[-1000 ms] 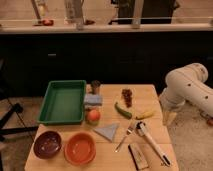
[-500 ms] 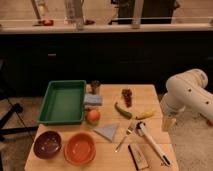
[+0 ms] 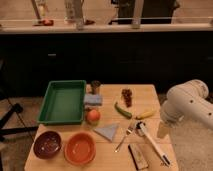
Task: Place brush in red bowl
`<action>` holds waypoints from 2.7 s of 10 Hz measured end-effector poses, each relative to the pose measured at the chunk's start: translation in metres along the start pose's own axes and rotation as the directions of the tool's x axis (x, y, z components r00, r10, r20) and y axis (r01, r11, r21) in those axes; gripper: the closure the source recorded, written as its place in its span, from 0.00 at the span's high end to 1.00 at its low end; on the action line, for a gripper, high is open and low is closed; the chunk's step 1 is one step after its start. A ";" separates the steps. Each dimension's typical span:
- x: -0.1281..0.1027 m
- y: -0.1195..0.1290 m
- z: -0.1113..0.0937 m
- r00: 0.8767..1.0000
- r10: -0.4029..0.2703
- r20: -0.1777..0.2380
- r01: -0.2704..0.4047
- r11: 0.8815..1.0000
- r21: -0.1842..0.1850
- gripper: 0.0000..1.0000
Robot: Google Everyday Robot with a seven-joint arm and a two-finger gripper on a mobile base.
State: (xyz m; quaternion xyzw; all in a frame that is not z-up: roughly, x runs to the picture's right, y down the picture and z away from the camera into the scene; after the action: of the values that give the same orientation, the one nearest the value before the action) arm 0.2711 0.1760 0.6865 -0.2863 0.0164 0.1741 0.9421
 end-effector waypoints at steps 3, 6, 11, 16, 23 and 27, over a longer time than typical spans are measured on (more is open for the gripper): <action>-0.003 0.006 0.005 0.999 0.022 0.039 -0.022 1.000 0.004 0.77; -0.001 0.006 0.004 0.999 0.026 0.039 -0.026 1.000 0.005 0.77; 0.000 0.011 0.041 0.997 0.013 0.077 -0.013 1.000 0.004 0.77; 0.004 0.018 0.073 0.993 -0.048 0.108 0.052 0.998 -0.026 0.77; 0.025 0.018 0.101 0.995 0.038 0.096 -0.034 0.998 -0.050 0.77; 0.025 0.025 0.115 0.995 0.050 0.086 -0.044 0.997 -0.063 0.77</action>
State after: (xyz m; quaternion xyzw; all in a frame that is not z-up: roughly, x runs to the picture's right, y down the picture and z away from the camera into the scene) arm 0.2776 0.2663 0.7659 -0.3066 -0.0233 0.2089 0.9283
